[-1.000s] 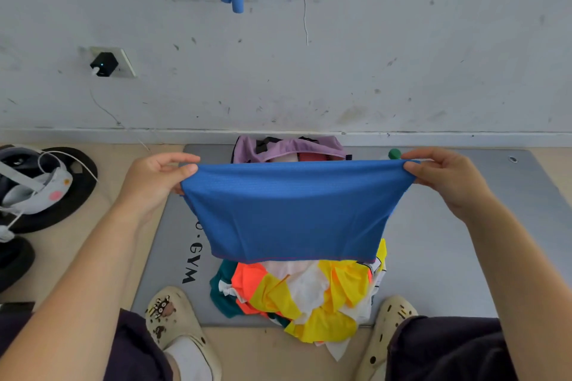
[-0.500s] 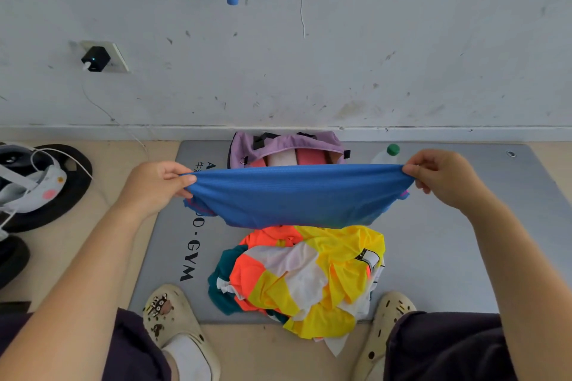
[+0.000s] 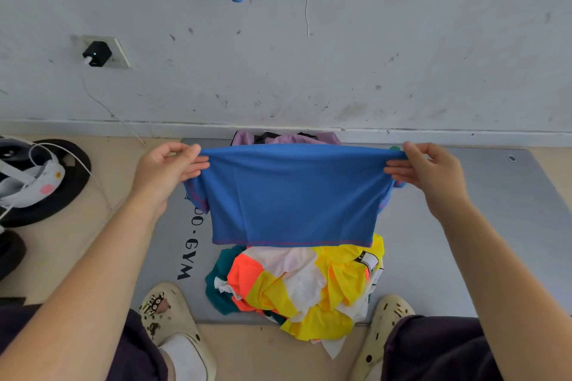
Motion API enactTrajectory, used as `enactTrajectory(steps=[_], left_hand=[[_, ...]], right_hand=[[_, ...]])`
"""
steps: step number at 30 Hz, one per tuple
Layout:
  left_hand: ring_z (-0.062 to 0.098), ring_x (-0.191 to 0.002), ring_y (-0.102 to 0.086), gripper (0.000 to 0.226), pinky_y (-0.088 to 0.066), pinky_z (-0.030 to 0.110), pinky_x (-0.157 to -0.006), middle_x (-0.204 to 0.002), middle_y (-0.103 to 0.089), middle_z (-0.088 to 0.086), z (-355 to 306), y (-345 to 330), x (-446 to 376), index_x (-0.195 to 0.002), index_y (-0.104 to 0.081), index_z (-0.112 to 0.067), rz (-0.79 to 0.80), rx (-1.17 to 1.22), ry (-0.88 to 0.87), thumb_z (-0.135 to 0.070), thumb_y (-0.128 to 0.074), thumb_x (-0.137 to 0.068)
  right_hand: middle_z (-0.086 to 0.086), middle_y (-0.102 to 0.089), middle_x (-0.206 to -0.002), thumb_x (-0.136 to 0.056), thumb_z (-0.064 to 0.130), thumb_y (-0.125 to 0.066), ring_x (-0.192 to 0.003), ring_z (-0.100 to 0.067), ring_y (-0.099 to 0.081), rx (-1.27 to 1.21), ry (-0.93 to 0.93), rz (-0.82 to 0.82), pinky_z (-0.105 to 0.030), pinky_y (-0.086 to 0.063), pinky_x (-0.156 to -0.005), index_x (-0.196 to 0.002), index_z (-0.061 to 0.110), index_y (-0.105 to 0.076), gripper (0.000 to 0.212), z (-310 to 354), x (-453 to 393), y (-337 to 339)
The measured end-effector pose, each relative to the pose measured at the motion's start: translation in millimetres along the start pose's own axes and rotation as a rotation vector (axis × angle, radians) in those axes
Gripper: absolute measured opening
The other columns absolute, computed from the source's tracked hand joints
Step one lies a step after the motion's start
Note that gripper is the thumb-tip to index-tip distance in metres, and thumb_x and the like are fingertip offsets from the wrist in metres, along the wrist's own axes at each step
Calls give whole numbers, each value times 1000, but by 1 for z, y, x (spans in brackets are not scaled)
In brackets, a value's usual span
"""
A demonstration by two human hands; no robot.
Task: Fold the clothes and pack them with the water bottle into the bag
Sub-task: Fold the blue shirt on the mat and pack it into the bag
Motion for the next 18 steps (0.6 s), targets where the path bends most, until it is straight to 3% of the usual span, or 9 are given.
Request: enactTrajectory(steps=[3, 7, 10, 12, 15, 18], left_hand=[[21, -78, -75, 19, -57, 24, -68, -87, -72, 12, -7, 9, -1, -84, -60, -15, -125, 126, -25, -27, -75, -86], [15, -66, -73, 17, -59, 23, -66, -76, -72, 4, -5, 11, -1, -80, -60, -15, -132, 147, -39, -12, -76, -83], [18, -62, -71, 16, -59, 21, -60, -90, -70, 13, 44, 9, 3, -87, -59, -11, -66, 36, 117, -2, -72, -84], [24, -68, -69, 24, -59, 27, -66, -107, -67, 24, 98, 13, 15, -106, -57, -3, -7, -32, 305, 1, -70, -86], [20, -59, -71, 43, -55, 32, -73, -116, -64, 29, 182, 17, 51, -127, -48, 5, 50, -74, 570, 2, -67, -88], [13, -51, -69, 42, -57, 25, -61, -111, -66, 27, 244, 9, 89, -129, -49, 8, 54, -37, 731, 1, -64, -91]], right_hand=[[-14, -73, -70, -85, 35, -73, -68, -28, -74, -114, 51, -80, -33, -62, -64, -80, 13, -61, 25, 9, 3, 8], [-11, -72, -68, -86, 11, -72, -62, -27, -73, -156, 54, -20, -26, -58, -57, -79, 13, -59, 14, 4, 2, 9], [-21, -69, -83, -88, -2, -64, -62, -27, -73, -91, -204, 168, -26, -59, -57, -91, 9, -55, 14, -53, 11, -3], [-26, -67, -88, -89, -5, -61, -60, -27, -73, 4, -447, 247, -30, -61, -57, -105, 6, -50, 22, -112, 31, -3], [-29, -65, -92, -92, -6, -58, -54, -23, -71, 110, -661, 230, -30, -60, -53, -119, 1, -44, 32, -190, 64, 6], [-27, -66, -94, -94, -4, -58, -53, -20, -71, 133, -787, 174, -27, -58, -50, -118, -5, -47, 26, -250, 97, 8]])
Point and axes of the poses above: each hand's wrist, its own x-axis away from the middle knuckle, its own y-axis out of the back of the hand, z = x × y, the point moved 10 cm from there along -x, towards the middle knuckle
